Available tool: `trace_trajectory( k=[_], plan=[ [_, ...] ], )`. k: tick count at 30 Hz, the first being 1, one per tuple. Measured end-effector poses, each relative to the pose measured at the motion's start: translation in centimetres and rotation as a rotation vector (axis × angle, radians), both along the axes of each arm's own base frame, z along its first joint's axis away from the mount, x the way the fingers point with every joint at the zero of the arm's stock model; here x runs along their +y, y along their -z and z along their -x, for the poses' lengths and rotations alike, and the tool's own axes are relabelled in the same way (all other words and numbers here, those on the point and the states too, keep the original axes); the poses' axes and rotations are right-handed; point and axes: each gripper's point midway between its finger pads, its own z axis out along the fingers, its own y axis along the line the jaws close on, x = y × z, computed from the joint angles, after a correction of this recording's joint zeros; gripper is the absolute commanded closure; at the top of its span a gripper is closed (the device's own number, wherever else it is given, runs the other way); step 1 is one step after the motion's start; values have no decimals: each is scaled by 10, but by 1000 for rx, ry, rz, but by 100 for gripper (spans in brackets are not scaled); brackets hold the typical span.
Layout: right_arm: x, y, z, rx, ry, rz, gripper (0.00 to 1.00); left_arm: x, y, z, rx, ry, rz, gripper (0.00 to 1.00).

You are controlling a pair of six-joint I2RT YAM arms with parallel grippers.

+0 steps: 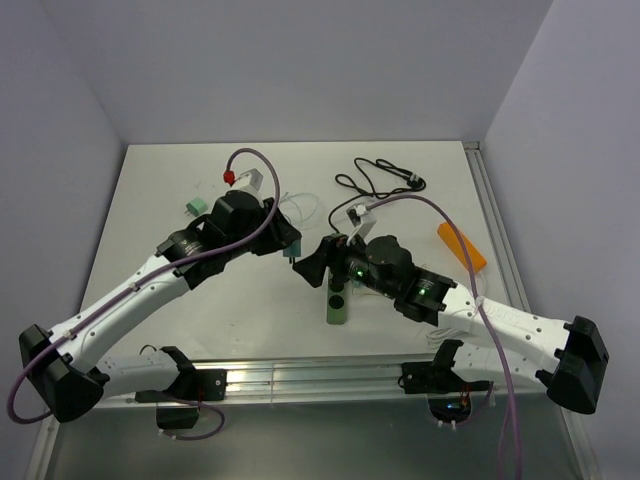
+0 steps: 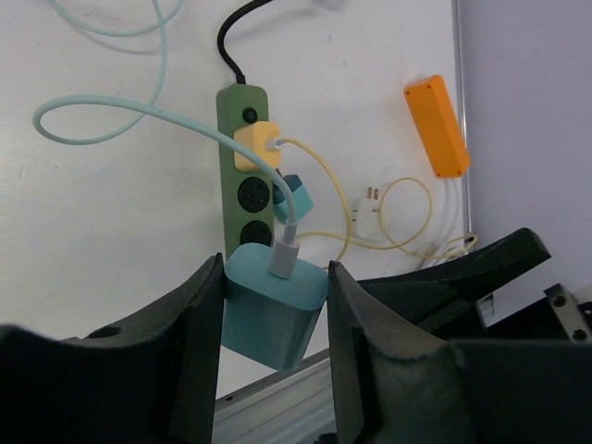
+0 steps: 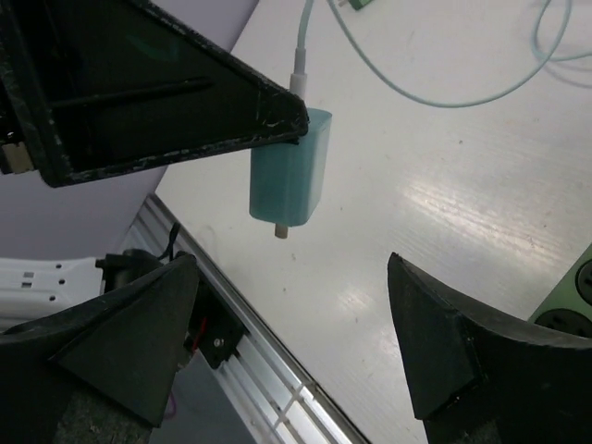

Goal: Insert the plug

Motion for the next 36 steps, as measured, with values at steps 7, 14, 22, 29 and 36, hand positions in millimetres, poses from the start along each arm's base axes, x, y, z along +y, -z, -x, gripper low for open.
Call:
trace_trajectory(
  k=[7,14,22,29,36],
  plan=[
    [14,7,-21,2,64,19,22,0,-8,2,13,-44,74,100],
    [26,5,-31,-7,77,8,100,-2,0,4,29,-44,103,95],
    [28,3,-27,0,75,-53,100,10,-18,10,-24,-56,130,3],
    [0,17,-11,41,78,-114,100,36,-61,41,-204,-16,283,14],
    [-21,-38,-12,20,57,-357,100,23,-39,73,-284,156,460,36]
  ],
)
